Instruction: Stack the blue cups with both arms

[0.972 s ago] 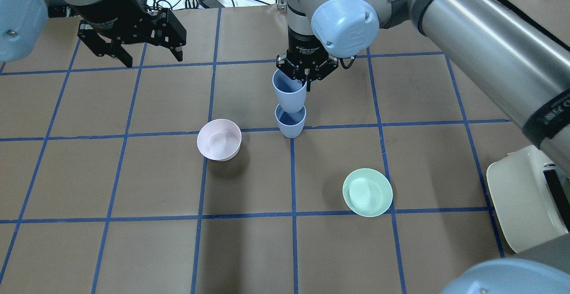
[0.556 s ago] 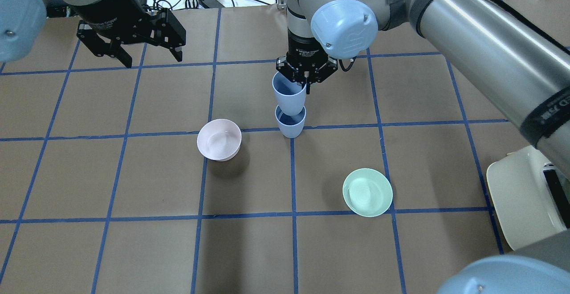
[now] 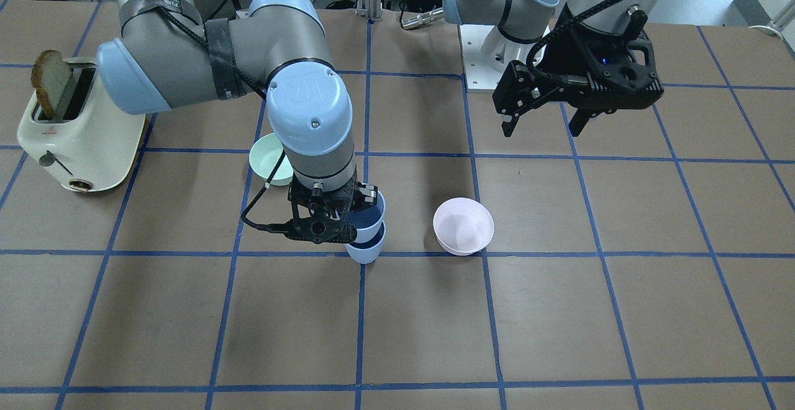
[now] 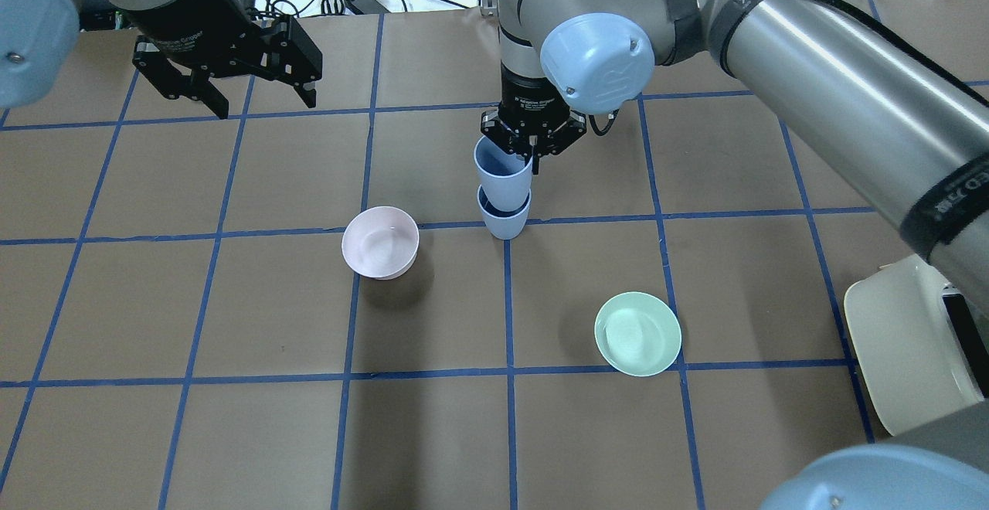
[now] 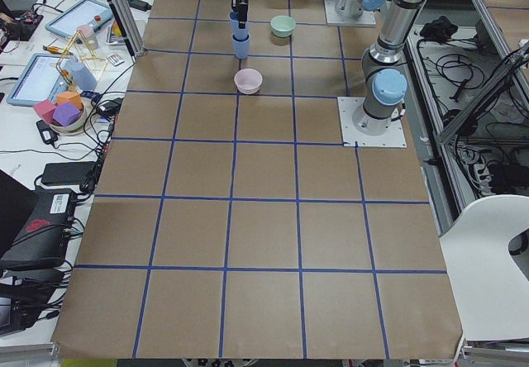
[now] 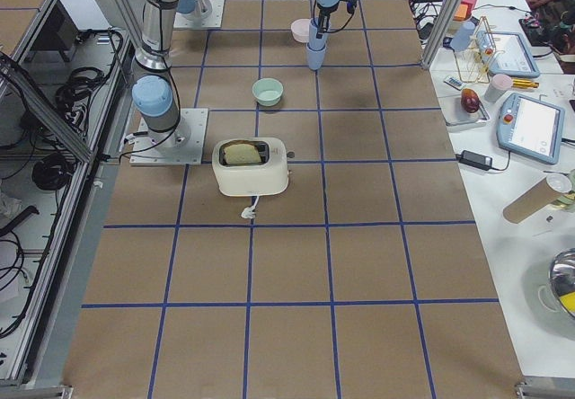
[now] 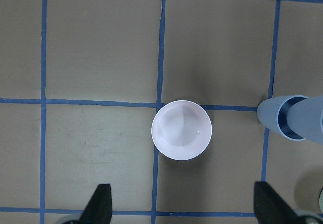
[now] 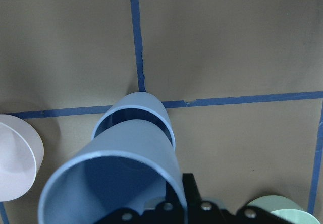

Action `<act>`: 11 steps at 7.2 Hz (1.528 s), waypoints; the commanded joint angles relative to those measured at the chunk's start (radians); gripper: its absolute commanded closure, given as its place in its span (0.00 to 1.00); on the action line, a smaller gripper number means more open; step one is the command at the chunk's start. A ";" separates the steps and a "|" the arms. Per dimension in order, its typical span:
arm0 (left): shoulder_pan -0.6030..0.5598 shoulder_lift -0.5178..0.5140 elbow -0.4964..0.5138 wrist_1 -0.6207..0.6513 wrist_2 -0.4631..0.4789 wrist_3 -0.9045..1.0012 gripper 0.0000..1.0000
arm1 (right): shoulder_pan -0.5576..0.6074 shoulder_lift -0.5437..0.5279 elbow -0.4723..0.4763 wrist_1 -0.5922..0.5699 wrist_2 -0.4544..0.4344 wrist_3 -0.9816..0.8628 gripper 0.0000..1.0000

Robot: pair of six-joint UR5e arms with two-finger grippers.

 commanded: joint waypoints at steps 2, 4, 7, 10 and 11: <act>-0.002 0.000 -0.001 0.000 0.000 0.000 0.00 | -0.001 0.002 0.000 -0.027 0.000 0.002 0.25; -0.002 0.002 -0.001 -0.002 0.000 0.000 0.00 | -0.003 -0.007 -0.011 -0.032 -0.010 -0.003 0.00; -0.002 0.002 -0.001 -0.002 0.000 0.000 0.00 | -0.111 -0.111 -0.017 -0.013 0.006 -0.119 0.00; -0.002 0.000 -0.001 0.000 0.002 0.000 0.00 | -0.266 -0.228 -0.008 0.161 0.002 -0.206 0.00; -0.002 0.002 -0.001 -0.002 0.002 0.000 0.00 | -0.274 -0.266 -0.005 0.180 -0.009 -0.215 0.00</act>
